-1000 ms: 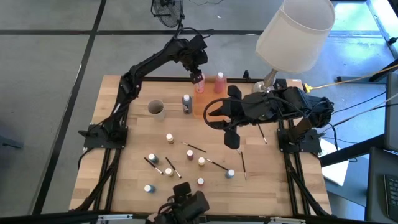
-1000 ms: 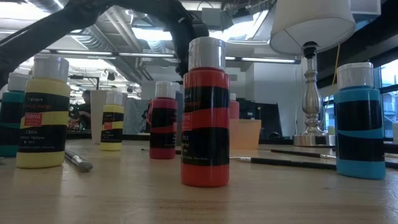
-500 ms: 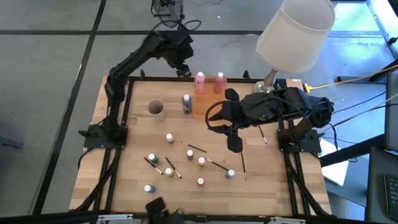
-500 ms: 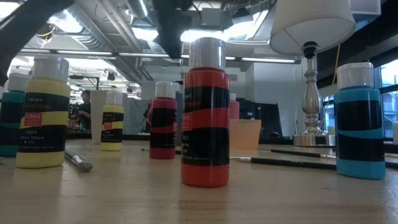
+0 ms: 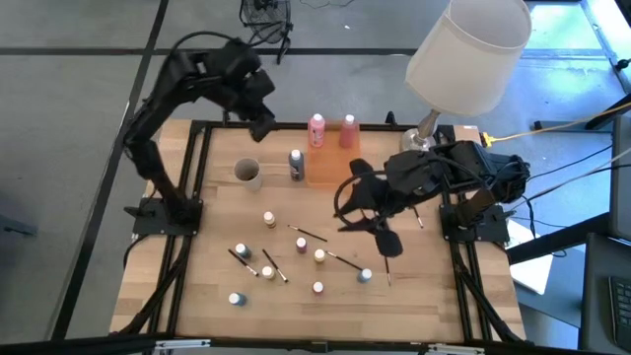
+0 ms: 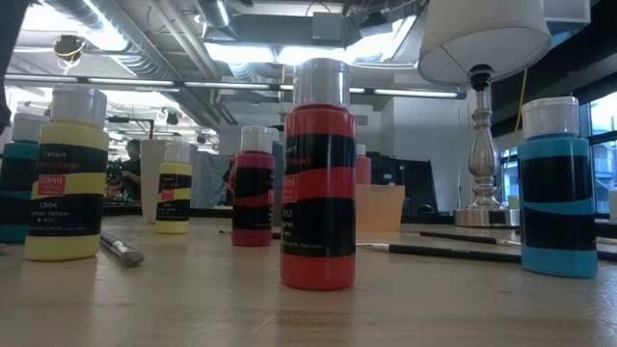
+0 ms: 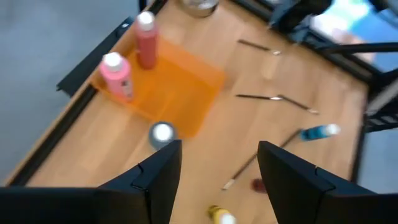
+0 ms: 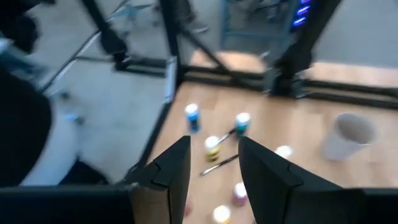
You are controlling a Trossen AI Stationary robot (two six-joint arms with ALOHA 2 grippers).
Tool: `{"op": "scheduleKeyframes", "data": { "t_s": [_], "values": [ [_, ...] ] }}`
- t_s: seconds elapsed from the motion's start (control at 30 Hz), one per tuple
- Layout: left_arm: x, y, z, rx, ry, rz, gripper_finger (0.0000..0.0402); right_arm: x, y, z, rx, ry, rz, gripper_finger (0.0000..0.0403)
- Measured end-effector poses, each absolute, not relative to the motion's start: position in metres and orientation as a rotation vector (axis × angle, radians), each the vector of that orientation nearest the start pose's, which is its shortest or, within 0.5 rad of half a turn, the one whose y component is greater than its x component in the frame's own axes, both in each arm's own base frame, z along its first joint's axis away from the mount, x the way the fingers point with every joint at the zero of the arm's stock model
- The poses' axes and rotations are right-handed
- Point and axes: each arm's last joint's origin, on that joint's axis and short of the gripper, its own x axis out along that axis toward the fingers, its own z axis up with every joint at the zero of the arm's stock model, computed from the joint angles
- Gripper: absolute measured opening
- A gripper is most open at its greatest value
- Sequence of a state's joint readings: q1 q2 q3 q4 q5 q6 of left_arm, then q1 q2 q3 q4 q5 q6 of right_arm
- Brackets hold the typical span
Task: Pick & Place Paint Supplies
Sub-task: Put the silver paint brush into the white cup
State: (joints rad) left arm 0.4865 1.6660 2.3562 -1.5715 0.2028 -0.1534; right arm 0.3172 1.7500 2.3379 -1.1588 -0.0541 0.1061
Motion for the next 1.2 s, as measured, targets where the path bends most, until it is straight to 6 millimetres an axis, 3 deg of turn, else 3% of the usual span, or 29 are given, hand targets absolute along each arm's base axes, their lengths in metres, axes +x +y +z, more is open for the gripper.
{"op": "scheduleKeyframes", "data": {
  "t_s": [0.13,0.33,0.63,1.03,1.2],
  "values": [
    [0.218,0.086,0.507,-0.425,0.771,0.257,0.0205,0.293,0.101,0.486,0.131,0.763,0.384,0.0138],
    [0.213,0.052,0.515,-0.401,0.758,0.143,0.0207,0.271,0.103,0.468,0.327,1.096,0.275,0.0137],
    [0.235,0.002,0.515,-0.327,0.721,-0.018,0.0206,0.253,0.154,0.462,0.461,1.22,0.326,0.0137],
    [0.254,-0.067,0.521,-0.149,0.529,-0.338,0.0207,0.224,0.212,0.451,0.747,1.217,-0.076,0.0137],
    [0.249,-0.098,0.516,-0.148,0.551,-0.442,0.0207,0.224,0.227,0.422,0.882,1.255,-0.336,0.0137]
  ]
}}
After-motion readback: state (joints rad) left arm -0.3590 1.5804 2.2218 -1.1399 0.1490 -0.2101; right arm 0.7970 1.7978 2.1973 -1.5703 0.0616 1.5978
